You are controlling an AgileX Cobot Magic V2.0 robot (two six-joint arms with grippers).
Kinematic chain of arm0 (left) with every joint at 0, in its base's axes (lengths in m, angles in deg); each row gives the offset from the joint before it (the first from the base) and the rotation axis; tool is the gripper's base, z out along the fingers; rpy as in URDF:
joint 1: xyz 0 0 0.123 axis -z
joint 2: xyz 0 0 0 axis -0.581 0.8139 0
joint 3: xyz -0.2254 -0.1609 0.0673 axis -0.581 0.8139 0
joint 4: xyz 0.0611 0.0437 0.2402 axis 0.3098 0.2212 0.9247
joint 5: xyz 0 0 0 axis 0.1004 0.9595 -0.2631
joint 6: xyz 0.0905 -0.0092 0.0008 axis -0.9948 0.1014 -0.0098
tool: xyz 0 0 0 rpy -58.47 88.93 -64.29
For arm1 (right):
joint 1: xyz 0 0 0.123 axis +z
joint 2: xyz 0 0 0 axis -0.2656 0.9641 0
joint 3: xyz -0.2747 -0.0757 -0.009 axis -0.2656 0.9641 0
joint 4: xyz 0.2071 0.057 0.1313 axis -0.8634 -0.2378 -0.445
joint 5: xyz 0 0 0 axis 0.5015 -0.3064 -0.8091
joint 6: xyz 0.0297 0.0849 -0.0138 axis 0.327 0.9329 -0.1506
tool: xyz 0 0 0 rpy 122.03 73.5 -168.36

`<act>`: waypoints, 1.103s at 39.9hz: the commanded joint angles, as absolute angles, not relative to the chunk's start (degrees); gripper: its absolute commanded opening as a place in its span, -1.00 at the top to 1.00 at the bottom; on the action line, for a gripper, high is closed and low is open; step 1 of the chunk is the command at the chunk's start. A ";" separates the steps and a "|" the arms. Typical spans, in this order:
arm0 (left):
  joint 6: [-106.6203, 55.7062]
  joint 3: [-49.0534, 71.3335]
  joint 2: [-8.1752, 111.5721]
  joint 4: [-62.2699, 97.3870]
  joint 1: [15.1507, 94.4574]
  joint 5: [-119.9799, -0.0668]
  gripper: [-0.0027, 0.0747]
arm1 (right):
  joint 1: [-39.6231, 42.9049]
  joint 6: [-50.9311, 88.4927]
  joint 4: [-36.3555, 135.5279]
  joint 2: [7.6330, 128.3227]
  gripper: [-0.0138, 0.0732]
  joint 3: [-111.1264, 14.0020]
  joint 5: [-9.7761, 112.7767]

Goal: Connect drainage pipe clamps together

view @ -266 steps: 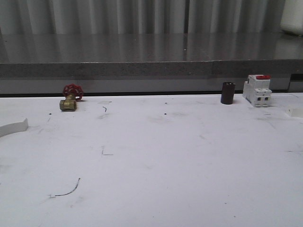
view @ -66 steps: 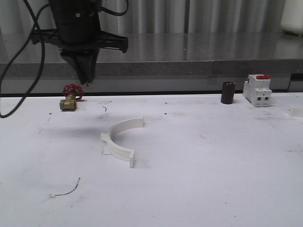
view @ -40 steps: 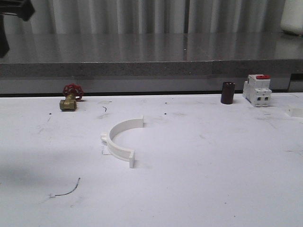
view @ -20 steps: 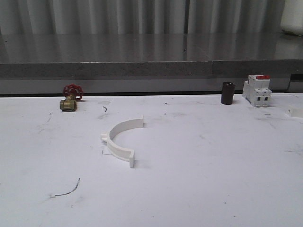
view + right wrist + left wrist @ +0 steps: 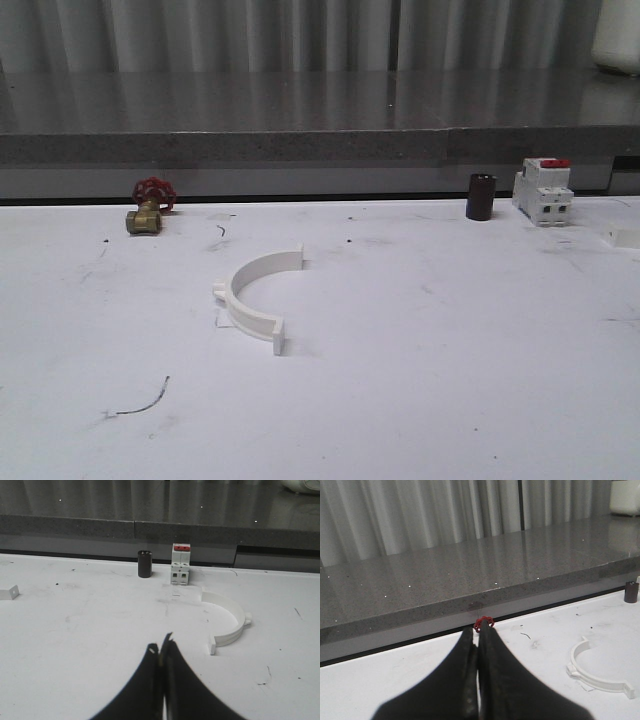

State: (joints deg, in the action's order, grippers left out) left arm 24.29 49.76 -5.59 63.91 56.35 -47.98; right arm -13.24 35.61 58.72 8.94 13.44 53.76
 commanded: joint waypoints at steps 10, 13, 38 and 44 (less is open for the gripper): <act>24.28 48.36 -4.85 64.56 56.56 -52.81 0.98 | -13.13 35.26 58.90 8.03 0.96 13.19 58.19; 24.28 48.36 -4.85 64.56 56.56 -52.81 0.98 | -13.13 35.26 58.90 8.03 0.96 13.19 58.19; 24.28 48.36 -4.85 64.56 56.56 -52.81 0.98 | -13.13 35.31 57.76 18.76 0.96 -9.98 50.96; 24.28 48.36 -4.85 64.56 56.56 -52.81 0.98 | -13.13 35.31 57.76 32.45 0.94 -18.77 46.85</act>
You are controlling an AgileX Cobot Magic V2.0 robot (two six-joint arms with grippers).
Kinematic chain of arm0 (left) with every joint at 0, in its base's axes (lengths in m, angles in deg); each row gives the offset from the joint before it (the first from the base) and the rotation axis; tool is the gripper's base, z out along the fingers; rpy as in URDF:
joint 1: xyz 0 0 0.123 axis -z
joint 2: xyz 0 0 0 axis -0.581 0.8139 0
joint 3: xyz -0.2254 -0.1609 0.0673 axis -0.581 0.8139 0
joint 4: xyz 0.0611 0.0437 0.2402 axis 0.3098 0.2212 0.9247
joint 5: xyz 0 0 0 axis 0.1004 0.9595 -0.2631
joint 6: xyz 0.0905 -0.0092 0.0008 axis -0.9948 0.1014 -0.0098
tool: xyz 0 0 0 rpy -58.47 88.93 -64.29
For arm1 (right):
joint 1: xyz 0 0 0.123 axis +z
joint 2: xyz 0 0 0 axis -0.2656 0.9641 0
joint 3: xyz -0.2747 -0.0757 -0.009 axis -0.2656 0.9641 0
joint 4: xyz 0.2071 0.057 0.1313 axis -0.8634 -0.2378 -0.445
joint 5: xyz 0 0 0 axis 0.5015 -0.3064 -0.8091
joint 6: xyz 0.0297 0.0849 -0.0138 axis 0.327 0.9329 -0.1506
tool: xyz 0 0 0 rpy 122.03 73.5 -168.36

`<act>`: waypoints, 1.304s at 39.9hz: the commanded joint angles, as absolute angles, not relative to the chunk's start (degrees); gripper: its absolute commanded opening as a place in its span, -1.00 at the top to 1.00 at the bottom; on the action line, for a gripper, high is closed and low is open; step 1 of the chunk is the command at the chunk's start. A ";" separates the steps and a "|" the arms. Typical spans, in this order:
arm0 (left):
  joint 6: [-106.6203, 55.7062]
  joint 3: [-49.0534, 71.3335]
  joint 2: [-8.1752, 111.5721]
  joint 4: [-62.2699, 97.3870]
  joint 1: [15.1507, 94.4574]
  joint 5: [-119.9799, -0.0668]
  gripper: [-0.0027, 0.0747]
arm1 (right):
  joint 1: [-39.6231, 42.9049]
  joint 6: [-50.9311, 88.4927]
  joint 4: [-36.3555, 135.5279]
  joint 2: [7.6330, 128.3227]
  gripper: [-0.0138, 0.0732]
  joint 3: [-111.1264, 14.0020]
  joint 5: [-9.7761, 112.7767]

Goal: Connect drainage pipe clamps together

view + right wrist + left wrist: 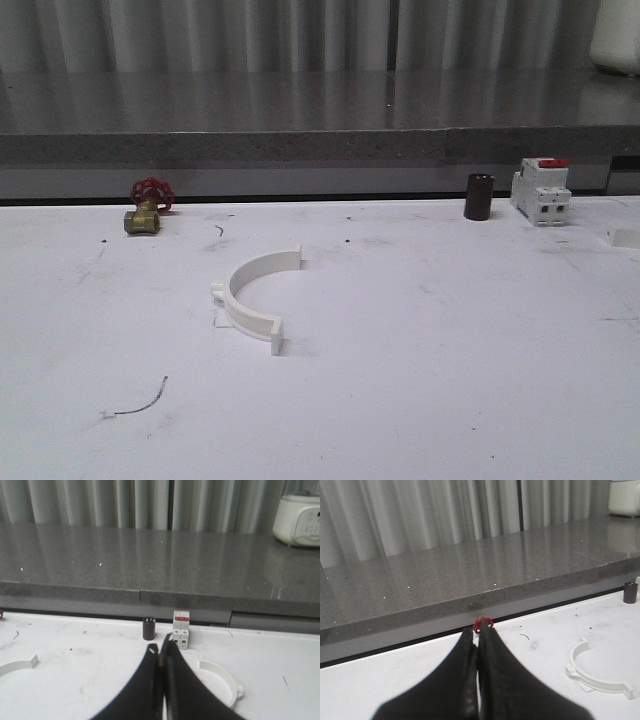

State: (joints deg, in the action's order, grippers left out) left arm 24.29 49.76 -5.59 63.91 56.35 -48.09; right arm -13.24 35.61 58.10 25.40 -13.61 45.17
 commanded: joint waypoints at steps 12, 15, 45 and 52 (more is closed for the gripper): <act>24.28 48.36 -4.85 64.56 56.56 -52.81 0.98 | -13.13 35.31 57.76 45.14 0.58 -21.91 48.85; 24.28 48.36 -4.85 64.56 56.56 -52.81 0.98 | -13.13 35.31 57.76 45.53 0.08 -21.91 49.26; 24.28 48.36 -4.85 64.56 56.56 -52.81 0.98 | -27.24 38.36 57.67 74.64 -0.65 -46.91 32.06; 24.28 48.36 -4.85 64.56 56.56 -52.81 0.98 | -30.10 38.36 58.35 85.72 -0.65 -53.91 28.65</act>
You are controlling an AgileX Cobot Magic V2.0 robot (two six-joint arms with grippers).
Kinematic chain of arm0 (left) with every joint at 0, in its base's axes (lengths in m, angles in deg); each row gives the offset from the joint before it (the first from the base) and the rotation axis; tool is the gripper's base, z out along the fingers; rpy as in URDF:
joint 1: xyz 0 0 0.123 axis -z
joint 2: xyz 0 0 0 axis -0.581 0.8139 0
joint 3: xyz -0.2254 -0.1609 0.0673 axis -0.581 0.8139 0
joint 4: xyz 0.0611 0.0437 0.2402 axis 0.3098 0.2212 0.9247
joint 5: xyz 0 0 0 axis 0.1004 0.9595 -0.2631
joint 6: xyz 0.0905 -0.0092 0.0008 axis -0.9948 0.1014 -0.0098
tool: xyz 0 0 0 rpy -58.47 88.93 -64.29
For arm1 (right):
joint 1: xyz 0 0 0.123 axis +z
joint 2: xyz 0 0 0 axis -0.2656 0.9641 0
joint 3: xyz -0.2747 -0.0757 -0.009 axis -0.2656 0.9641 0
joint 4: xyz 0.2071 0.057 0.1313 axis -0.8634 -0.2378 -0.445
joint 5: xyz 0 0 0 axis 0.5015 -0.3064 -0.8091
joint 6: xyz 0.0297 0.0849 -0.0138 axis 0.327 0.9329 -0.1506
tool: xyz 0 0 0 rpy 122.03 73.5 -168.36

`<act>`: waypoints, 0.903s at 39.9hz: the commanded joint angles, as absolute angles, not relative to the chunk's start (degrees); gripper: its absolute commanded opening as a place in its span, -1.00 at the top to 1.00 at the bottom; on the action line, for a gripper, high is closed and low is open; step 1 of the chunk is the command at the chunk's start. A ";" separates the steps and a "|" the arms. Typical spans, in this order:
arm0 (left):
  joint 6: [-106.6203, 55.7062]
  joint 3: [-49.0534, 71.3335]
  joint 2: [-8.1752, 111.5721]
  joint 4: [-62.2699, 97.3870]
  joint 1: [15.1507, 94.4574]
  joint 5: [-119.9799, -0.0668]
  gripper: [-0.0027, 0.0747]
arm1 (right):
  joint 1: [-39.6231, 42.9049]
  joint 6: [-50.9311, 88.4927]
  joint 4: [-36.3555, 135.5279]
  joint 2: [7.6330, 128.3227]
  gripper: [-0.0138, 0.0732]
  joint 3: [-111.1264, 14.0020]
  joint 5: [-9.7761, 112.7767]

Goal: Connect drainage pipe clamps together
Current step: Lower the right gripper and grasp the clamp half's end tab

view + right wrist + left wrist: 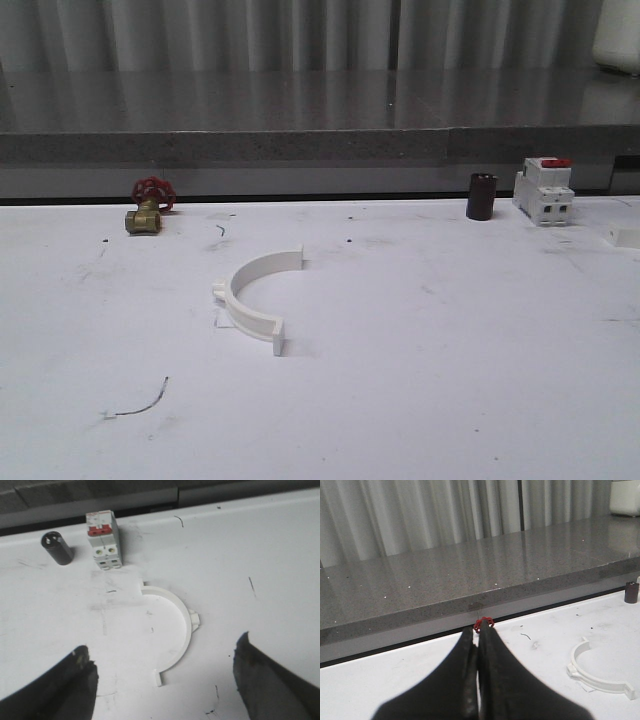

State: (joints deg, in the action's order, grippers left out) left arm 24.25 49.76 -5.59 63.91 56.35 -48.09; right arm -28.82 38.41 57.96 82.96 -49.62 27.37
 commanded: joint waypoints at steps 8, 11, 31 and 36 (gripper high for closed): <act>24.28 48.36 -4.85 64.56 56.56 -52.81 0.98 | -31.89 38.25 58.88 97.95 -0.65 -61.21 26.27; 24.28 48.36 -4.85 64.56 56.56 -52.81 0.98 | -31.95 37.52 58.97 102.85 -0.65 -64.28 24.58; 24.28 48.36 -4.85 64.56 56.56 -52.81 0.98 | -31.95 34.59 58.97 125.18 -0.65 -80.56 11.75; 24.28 48.36 -4.85 64.56 56.56 -52.81 0.98 | -31.95 34.59 58.97 126.66 -0.65 -80.56 11.17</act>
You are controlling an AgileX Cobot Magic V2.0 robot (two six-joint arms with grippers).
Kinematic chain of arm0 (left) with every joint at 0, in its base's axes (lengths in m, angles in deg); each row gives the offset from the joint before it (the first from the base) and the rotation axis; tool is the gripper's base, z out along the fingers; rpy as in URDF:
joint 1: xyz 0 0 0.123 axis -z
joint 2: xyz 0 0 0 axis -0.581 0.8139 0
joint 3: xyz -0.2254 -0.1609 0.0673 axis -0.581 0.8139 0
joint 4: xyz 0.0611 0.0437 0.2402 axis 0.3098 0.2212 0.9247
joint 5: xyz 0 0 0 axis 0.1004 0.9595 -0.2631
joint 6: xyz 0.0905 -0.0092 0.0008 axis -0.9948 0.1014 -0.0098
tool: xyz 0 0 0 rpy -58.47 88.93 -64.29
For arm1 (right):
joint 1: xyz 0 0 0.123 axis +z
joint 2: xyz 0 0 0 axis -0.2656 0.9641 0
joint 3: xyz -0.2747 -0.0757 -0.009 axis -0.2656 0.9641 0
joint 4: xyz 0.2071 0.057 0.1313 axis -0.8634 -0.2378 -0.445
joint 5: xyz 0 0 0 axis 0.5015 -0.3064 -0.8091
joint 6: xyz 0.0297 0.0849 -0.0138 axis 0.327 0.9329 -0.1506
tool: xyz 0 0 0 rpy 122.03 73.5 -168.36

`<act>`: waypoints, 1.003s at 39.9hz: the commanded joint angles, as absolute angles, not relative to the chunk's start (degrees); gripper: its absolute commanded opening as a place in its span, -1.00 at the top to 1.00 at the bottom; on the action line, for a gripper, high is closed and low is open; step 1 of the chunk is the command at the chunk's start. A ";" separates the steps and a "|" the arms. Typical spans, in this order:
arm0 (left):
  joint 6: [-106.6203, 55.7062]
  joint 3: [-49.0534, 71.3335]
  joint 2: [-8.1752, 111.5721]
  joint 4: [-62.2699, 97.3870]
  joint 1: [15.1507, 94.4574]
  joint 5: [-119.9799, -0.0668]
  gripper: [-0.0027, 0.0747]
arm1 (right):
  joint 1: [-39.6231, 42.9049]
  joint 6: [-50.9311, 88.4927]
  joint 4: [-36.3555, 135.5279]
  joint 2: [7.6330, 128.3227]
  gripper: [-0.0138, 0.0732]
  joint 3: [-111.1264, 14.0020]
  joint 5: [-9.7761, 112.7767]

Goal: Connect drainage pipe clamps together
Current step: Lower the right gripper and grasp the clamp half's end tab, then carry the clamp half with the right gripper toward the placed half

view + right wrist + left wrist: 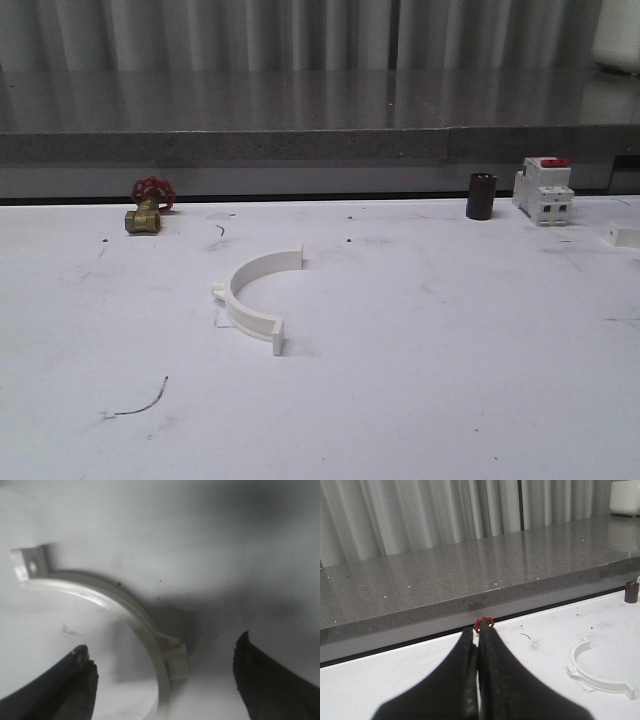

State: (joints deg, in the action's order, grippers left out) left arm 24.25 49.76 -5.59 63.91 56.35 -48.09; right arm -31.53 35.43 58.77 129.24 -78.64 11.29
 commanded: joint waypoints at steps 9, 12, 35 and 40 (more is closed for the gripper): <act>24.28 48.36 -4.85 64.56 56.56 -52.81 0.98 | -31.95 34.59 58.97 128.10 -0.64 -80.56 10.61; 24.28 48.36 -4.85 64.56 56.56 -52.81 0.98 | -31.95 34.71 58.97 128.17 -0.50 -80.56 10.43; 24.28 48.36 -4.85 64.56 56.56 -52.81 0.98 | -31.95 41.72 59.04 124.23 0.50 -82.21 5.23; 24.28 48.36 -4.85 64.56 56.56 -52.81 0.98 | -31.75 47.65 59.40 120.54 0.50 -82.21 3.82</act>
